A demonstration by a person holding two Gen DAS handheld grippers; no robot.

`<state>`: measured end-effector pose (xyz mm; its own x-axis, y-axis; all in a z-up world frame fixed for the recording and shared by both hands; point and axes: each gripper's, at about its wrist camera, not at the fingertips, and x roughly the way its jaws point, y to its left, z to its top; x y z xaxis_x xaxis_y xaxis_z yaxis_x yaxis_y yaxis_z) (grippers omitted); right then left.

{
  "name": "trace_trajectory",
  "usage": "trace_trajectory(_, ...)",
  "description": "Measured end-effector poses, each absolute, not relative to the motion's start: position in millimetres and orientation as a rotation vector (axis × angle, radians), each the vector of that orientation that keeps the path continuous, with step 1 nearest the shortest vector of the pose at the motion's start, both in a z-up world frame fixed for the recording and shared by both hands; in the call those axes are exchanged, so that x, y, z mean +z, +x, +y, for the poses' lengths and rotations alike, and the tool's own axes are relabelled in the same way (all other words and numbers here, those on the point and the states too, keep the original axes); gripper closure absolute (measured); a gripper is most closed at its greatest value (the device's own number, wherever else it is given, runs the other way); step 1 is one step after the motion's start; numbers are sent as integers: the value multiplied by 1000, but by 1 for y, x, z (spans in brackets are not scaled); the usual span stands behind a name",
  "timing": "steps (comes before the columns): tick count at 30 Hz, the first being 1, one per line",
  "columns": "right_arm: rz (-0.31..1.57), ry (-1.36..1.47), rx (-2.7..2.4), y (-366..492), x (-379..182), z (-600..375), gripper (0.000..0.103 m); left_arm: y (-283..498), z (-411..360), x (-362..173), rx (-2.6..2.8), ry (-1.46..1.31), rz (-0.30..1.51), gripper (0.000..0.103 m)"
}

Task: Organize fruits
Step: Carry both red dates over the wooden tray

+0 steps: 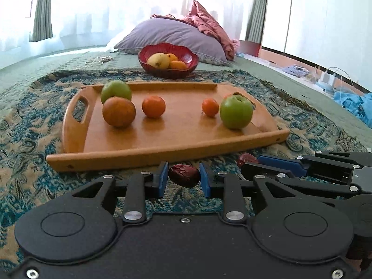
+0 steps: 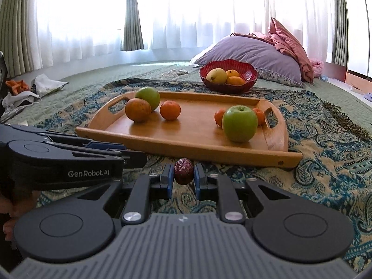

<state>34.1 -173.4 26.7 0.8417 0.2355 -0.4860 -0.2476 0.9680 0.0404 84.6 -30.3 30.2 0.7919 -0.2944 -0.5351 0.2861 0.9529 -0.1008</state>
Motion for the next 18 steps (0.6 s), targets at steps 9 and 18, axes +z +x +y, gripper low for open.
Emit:
trace_trajectory(9,466,-15,238,54,39,-169,80,105,-27,46,-286,-20,526,75)
trace_trajectory(18,465,-5,209,80,37,-165,80,129,-24,44,-273,-32,532,75)
